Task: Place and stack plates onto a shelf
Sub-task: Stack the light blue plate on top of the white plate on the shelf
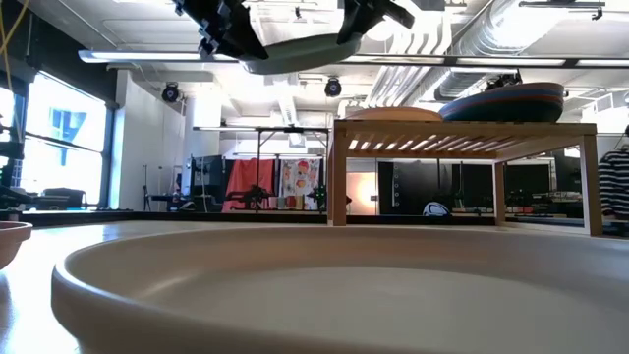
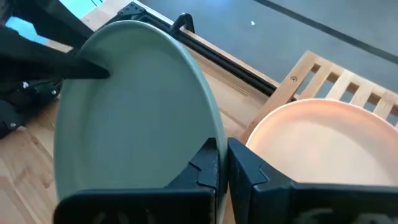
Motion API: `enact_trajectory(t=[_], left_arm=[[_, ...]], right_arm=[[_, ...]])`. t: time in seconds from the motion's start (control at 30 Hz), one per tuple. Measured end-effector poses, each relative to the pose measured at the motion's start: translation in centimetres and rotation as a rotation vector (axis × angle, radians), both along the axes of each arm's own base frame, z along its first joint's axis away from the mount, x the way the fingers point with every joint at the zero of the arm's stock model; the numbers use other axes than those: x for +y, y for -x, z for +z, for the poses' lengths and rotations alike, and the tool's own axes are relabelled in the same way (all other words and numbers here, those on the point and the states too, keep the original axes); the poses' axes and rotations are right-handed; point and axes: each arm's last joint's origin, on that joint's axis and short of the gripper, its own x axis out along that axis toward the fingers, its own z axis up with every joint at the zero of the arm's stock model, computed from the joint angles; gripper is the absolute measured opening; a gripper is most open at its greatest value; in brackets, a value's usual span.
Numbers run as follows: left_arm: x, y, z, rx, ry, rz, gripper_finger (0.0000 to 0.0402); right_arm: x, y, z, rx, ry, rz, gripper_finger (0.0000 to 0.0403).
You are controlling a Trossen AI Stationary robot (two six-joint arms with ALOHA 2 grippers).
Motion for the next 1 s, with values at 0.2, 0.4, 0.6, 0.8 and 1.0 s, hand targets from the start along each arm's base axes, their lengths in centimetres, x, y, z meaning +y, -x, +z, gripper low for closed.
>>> enact_trajectory(t=[0.2, 0.4, 0.6, 0.8, 1.0], left_arm=[[0.2, 0.8, 0.7, -0.068, 0.057, 0.033, 0.0094], [-0.2, 2.3, 2.0, -0.118, 0.037, 0.019, 0.0091], [-0.7, 4.0, 3.3, -0.148, -0.033, -0.011, 0.009], [-1.2, 5.4, 4.0, -0.141, -0.086, -0.037, 0.009], [-1.3, 6.1, 3.6, -0.039, -0.136, -0.055, 0.009]], right_arm=[[0.1, 0.5, -0.4, 0.042, -0.041, -0.048, 0.0001], [0.1, 1.0, -0.6, 0.082, -0.04, -0.068, 0.0001], [0.1, 1.7, -0.1, 0.074, -0.033, -0.093, 0.0001], [-0.7, 4.0, 1.5, 0.053, -0.018, -0.145, 0.0], [-2.3, 6.9, 2.9, 0.052, -0.019, -0.215, 0.0]])
